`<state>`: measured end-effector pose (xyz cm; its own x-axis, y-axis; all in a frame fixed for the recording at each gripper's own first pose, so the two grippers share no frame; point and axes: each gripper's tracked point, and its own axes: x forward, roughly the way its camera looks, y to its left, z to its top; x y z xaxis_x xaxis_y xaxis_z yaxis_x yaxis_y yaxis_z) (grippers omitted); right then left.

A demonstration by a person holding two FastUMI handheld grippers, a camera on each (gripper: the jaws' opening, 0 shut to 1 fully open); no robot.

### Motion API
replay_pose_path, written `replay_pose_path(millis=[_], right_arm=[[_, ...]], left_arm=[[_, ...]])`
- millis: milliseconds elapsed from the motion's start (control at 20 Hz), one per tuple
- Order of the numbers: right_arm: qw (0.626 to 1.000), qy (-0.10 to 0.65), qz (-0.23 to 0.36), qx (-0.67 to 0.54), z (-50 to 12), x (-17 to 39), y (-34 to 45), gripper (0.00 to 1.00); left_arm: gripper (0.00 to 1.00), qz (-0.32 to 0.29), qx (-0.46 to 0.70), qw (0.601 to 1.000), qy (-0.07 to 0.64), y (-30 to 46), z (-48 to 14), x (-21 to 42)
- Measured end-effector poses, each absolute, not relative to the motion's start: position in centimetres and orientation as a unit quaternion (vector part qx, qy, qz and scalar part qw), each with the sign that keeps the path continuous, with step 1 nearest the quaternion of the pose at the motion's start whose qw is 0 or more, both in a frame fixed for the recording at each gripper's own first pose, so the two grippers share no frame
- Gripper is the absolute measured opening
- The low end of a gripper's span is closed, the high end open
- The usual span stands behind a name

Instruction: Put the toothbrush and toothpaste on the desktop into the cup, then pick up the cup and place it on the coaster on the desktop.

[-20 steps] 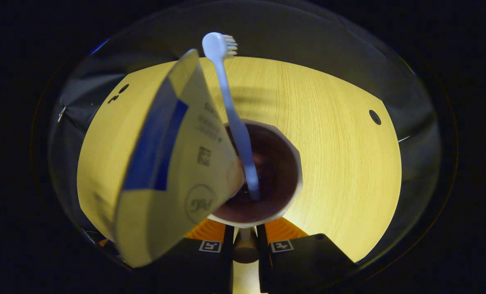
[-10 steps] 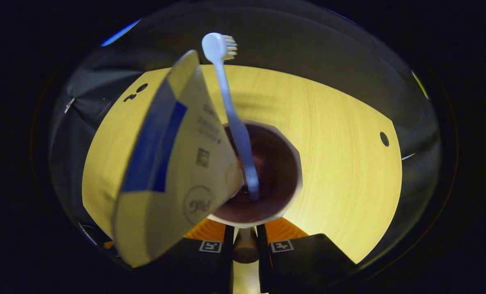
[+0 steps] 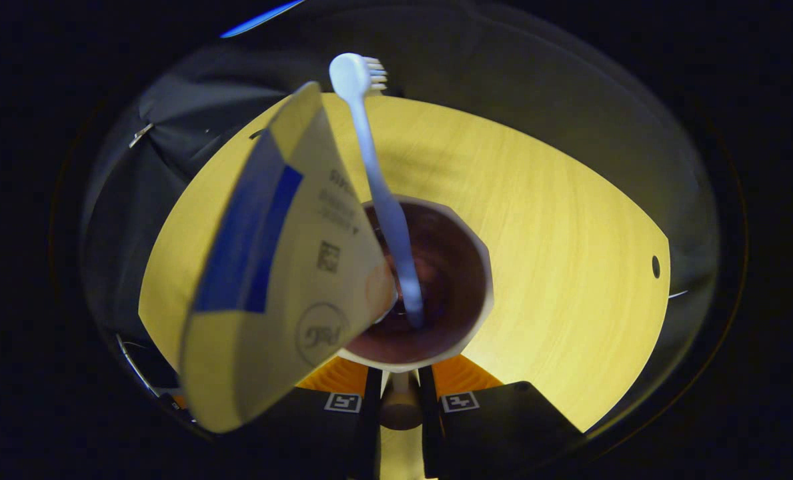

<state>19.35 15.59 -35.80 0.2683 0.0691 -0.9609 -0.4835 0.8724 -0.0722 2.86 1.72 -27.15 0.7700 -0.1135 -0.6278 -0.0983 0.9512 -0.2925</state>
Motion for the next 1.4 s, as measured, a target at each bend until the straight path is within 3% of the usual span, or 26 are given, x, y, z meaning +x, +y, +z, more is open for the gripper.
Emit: replay_pose_path(millis=[50,100,500,650,700,750,900,1050,1150,1250,1400], right_arm=[[0.772,0.58,0.183,-0.185,-36.2,19.1,16.2,0.23],[0.77,0.58,0.187,-0.189,-36.7,18.9,17.1,0.28],[0.759,0.587,0.192,-0.206,-39.1,18.4,19.4,0.29],[0.758,0.587,0.196,-0.207,-40.0,18.4,20.0,0.29],[0.757,0.587,0.196,-0.208,-40.2,18.3,19.9,0.24],[0.757,0.588,0.196,-0.207,-39.8,18.3,19.8,0.3],[0.757,0.59,0.202,-0.193,-39.6,18.0,20.1,0.33],[0.752,0.603,0.213,-0.162,-39.3,17.2,20.5,1.0],[0.752,0.608,0.21,-0.144,-38.9,16.3,20.1,0.95],[0.751,0.612,0.214,-0.123,-38.5,15.1,19.6,1.0],[0.754,0.611,0.221,-0.096,-37.0,13.6,18.4,0.99]], left_arm=[[0.98,-0.001,-0.157,0.927,0.34,2.0,-27.2,2.6],[0.98,0.001,-0.159,0.926,0.342,2.3,-27.3,2.3],[0.98,0.014,-0.169,0.922,0.348,3.8,-28.0,1.3],[0.98,0.01,-0.161,0.92,0.356,3.7,-28.4,0.9],[0.98,0.009,-0.159,0.921,0.357,3.6,-28.5,0.9],[0.98,0.007,-0.156,0.92,0.358,3.5,-28.5,0.9],[0.98,0.001,-0.147,0.92,0.363,2.9,-28.7,0.7],[0.98,-0.005,-0.139,0.921,0.363,2.4,-28.6,0.7],[0.98,-0.009,-0.138,0.921,0.364,2.0,-28.5,0.9],[0.98,-0.012,-0.137,0.922,0.363,1.4,-28.2,1.1],[0.98,-0.015,-0.138,0.923,0.36,0.6,-27.8,1.4]])
